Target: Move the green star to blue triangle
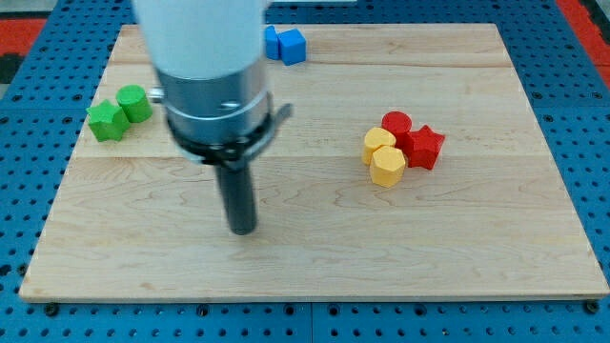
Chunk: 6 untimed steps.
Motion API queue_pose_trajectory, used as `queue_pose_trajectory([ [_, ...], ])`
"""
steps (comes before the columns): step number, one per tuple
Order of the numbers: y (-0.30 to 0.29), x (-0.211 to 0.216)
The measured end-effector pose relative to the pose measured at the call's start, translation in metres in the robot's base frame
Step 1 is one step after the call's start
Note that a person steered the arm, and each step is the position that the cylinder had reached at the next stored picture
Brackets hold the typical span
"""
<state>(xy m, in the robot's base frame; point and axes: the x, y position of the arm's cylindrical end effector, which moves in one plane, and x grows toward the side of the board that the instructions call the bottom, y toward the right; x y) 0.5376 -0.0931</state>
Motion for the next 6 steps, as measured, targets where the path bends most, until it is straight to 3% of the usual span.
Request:
queue_pose_trajectory([
  [2,-0.179,-0.081],
  [3,-0.211,-0.116],
  [6,-0.071,-0.188],
])
